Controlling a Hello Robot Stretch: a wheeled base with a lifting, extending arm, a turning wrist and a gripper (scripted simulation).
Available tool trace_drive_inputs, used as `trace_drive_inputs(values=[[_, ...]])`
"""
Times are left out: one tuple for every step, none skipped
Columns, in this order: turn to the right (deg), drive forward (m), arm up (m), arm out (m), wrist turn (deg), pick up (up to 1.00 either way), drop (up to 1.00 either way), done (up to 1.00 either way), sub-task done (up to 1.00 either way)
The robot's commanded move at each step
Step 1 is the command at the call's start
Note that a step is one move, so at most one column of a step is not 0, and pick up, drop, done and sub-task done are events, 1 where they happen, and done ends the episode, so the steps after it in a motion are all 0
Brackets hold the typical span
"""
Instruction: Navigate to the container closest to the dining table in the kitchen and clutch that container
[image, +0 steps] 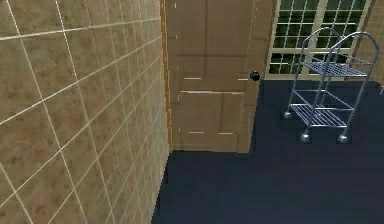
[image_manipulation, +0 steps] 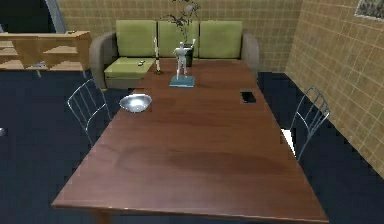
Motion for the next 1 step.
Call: trace_drive_inputs(values=[[0.0, 0.60, 0.00, 0.00, 0.0, 0.00, 0.00, 0.00, 0.00]])
